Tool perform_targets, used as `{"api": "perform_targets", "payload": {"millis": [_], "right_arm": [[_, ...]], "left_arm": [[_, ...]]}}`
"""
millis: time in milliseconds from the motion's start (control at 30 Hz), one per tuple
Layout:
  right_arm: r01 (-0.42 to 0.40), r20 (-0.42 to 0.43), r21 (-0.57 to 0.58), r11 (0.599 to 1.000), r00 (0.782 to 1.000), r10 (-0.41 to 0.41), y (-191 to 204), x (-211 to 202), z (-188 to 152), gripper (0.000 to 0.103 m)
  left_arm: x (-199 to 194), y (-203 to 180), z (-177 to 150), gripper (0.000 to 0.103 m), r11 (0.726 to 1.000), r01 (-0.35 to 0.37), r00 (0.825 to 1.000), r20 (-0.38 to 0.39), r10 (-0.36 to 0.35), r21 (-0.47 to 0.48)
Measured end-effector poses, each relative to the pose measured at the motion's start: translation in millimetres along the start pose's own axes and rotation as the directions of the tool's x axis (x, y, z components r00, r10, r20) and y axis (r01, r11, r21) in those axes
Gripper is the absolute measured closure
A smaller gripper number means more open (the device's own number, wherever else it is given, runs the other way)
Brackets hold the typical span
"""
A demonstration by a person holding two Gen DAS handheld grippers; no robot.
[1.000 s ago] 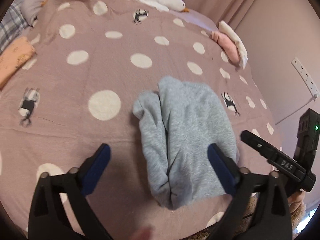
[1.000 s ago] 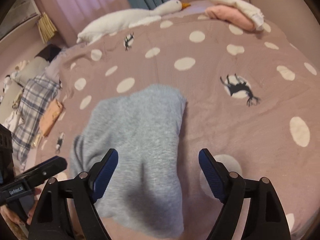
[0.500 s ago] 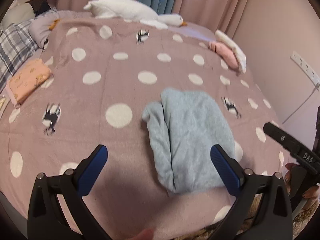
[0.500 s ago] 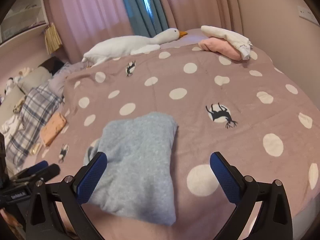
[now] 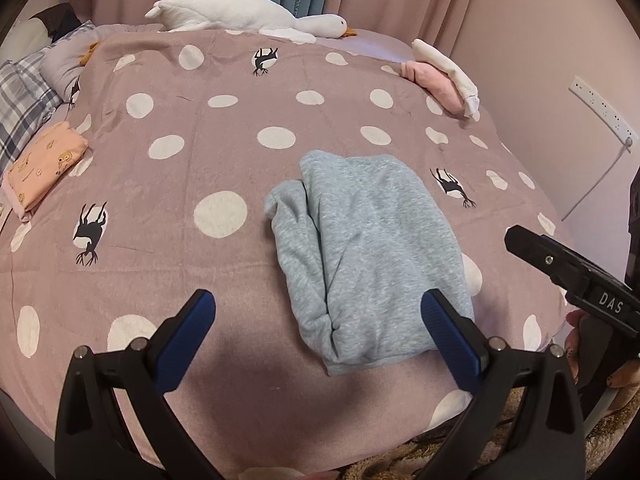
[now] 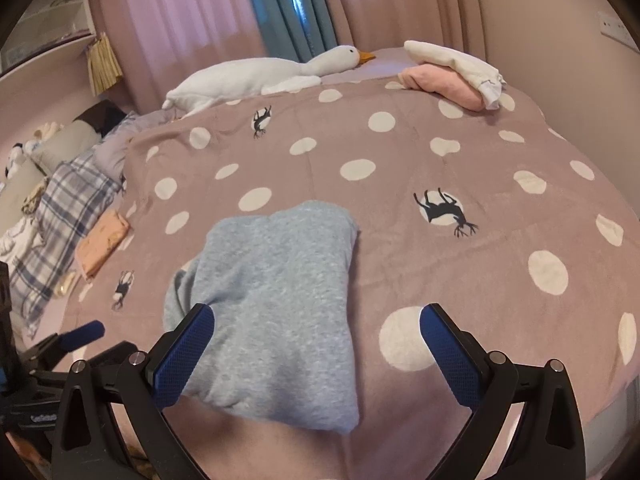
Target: Fold small clothes
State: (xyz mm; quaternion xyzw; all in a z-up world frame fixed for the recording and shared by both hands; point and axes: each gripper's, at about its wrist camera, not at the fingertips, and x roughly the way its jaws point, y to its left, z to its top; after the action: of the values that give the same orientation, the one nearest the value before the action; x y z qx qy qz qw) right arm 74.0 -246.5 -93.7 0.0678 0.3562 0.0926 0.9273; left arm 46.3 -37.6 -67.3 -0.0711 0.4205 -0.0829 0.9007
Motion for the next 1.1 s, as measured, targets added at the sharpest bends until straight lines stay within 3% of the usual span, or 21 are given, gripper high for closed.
{"api": "perform_targets", "payload": {"millis": [1100], "right_arm": [[0.029,0.005,-0.036,0.999,1.0,-0.029,6.1,3.4,-1.2,0.001]], "left_arm": [[2.6,-6.2,-3.4,0.0,1.0,0.023,1.0,-0.02,-0.023,0.014]]}}
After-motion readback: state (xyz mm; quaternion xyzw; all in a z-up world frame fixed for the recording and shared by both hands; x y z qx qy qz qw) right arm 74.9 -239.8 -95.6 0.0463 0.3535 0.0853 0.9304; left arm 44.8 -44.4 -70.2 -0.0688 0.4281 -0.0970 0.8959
